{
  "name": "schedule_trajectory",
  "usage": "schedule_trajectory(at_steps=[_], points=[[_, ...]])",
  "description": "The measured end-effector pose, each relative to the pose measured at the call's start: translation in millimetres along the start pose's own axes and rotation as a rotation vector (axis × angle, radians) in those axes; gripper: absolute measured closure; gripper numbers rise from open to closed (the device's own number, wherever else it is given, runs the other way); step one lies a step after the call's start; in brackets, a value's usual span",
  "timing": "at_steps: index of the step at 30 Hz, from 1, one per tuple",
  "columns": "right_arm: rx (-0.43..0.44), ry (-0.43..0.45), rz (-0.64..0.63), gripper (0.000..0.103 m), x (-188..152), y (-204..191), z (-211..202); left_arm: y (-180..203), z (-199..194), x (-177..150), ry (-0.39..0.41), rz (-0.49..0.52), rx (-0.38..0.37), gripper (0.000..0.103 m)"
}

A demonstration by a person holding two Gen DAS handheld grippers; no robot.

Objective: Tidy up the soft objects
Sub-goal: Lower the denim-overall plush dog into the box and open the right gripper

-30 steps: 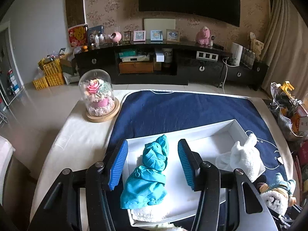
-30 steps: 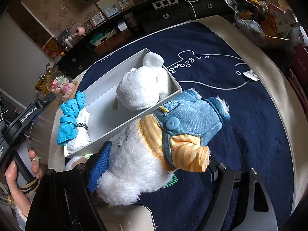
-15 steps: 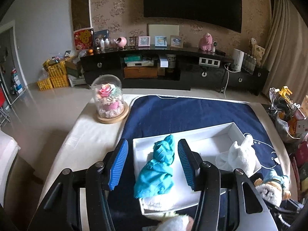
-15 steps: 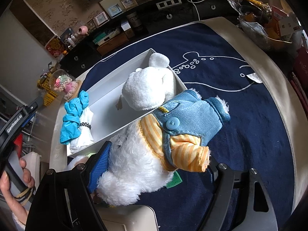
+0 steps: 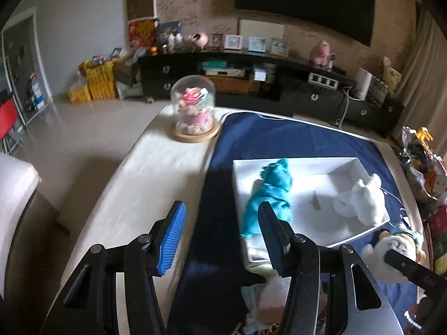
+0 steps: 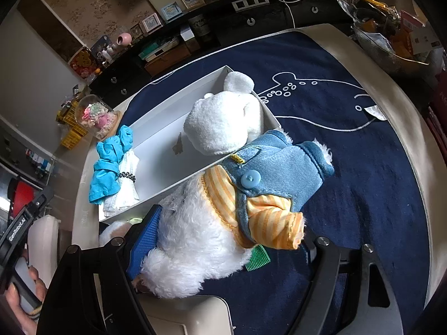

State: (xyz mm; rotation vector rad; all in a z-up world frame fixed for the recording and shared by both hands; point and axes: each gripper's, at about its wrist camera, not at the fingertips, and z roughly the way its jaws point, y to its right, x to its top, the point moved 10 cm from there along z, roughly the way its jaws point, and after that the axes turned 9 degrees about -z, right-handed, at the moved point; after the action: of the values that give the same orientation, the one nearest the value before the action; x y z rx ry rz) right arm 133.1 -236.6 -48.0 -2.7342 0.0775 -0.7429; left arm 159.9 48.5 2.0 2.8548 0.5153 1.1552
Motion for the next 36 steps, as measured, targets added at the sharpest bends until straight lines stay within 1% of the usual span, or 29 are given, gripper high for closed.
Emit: schedule_trajectory(at_steps=[3, 5, 6, 9, 13, 18, 19, 22, 24, 26, 29, 31, 36], points=[[-0.006, 0.010, -0.012, 0.000, 1, 1, -1, -11, 5, 3, -0.016, -0.044, -0.003, 0.050], [-0.003, 0.023, -0.022, 0.000, 2, -1, -3, -15, 9, 3, -0.026, -0.049, 0.003, 0.050], [-0.004, 0.028, -0.028, 0.000, 3, -4, -4, -15, 11, 2, -0.028, -0.042, 0.016, 0.050], [-0.022, 0.053, -0.074, 0.000, 7, -14, -9, -7, 13, -1, -0.025, -0.008, 0.025, 0.050], [-0.046, 0.060, -0.134, 0.000, 16, -32, -11, 5, 10, -4, -0.015, 0.024, 0.017, 0.050], [-0.065, 0.060, -0.228, 0.000, 43, -64, -8, 12, 10, -7, -0.020, 0.043, 0.006, 0.050], [-0.065, 0.060, -0.251, 0.000, 53, -73, -7, 12, 11, -7, -0.020, 0.044, 0.008, 0.050], [-0.077, 0.072, -0.297, 0.000, 74, -88, -3, 12, 12, -8, -0.024, 0.046, 0.012, 0.050], [-0.065, 0.077, -0.309, 0.000, 86, -96, 2, 14, 13, -9, -0.026, 0.048, 0.015, 0.050], [-0.049, 0.067, -0.307, 0.000, 92, -100, 11, 17, 14, -10, -0.028, 0.061, 0.019, 0.050], [-0.018, 0.036, -0.297, 0.000, 87, -97, 27, 19, 15, -13, -0.028, 0.081, 0.025, 0.049], [-0.022, -0.004, -0.282, 0.000, 82, -89, 41, 20, 16, -13, -0.027, 0.090, 0.032, 0.050], [-0.037, -0.026, -0.262, 0.000, 80, -79, 57, 20, 18, -14, -0.030, 0.085, 0.045, 0.049]])
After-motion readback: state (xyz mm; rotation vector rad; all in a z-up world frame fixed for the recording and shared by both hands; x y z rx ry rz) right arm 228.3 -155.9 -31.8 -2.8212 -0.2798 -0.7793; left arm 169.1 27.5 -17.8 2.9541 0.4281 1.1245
